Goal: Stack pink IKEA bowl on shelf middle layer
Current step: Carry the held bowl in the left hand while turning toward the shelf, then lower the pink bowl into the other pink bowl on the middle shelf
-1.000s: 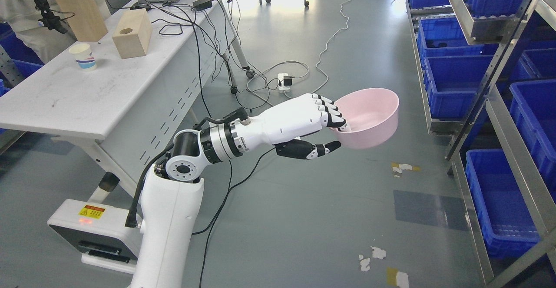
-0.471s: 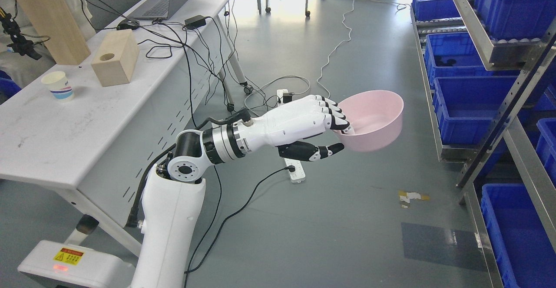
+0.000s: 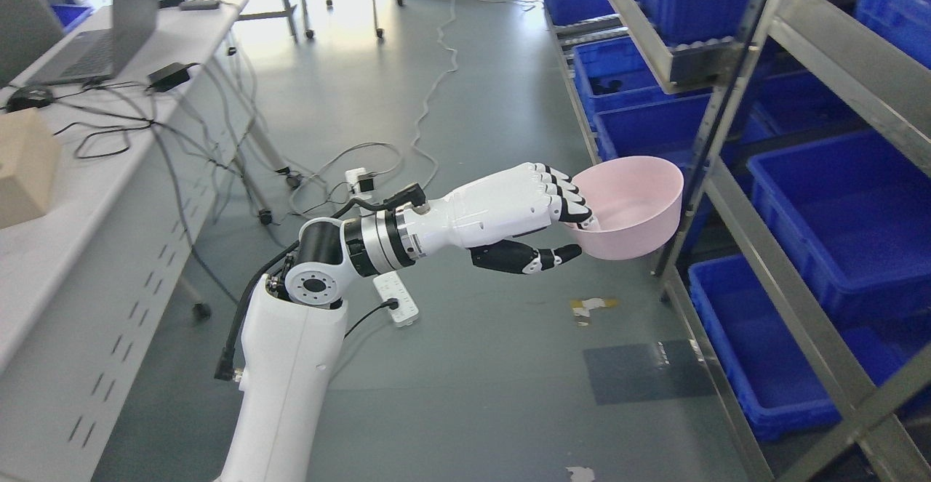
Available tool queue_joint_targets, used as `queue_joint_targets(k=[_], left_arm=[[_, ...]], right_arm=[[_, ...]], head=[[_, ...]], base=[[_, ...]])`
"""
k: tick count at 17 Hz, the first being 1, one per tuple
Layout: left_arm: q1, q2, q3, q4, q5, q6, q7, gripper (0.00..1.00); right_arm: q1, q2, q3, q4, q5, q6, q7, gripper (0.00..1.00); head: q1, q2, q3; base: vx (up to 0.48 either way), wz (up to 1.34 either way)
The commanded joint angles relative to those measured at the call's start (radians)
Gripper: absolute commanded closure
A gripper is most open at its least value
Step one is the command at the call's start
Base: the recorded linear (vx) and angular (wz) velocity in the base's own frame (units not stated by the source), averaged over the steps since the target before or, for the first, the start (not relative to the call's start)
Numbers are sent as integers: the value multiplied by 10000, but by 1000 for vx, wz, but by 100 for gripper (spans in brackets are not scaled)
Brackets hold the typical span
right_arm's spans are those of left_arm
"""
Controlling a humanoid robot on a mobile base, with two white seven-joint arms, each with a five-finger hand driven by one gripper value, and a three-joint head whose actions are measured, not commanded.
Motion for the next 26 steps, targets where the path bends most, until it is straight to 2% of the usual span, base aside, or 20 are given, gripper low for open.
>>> queue_joint_targets(k=[1, 3, 6, 9, 12, 17, 21, 26], left_arm=[[-60, 174, -416, -32, 10, -5, 2, 95], [-473, 174, -401, -32, 10, -5, 93, 95], [-2523, 174, 483, 120, -66, -5, 18, 95], [-4428, 174, 1239, 1558, -724, -5, -166, 95], [-5412, 322, 1149, 2985, -2133, -5, -167, 95], [-5875, 174, -658, 4568, -4420, -5, 1, 95], [-5936, 174, -2285, 5230, -4653, -5, 339, 95], [-5967, 174, -2457, 5245, -5541, -5, 386, 95]], right_arm=[[43, -175, 0, -174, 0, 0, 5, 0], [43, -175, 0, -174, 0, 0, 5, 0], [43, -175, 0, -174, 0, 0, 5, 0], [28, -175, 0, -174, 0, 0, 5, 0], [28, -175, 0, -174, 0, 0, 5, 0], [43, -175, 0, -174, 0, 0, 5, 0], [43, -175, 0, -174, 0, 0, 5, 0], [28, -175, 0, -174, 0, 0, 5, 0]], head=[[0, 0, 0], [0, 0, 0], [0, 0, 0], [0, 0, 0], [0, 0, 0], [0, 0, 0], [0, 0, 0], [0, -1, 0]], base=[[45, -1219], [29, -1251], [3, -1369], [22, -1183], [45, -776], [69, -777], [114, -750], [115, -542]])
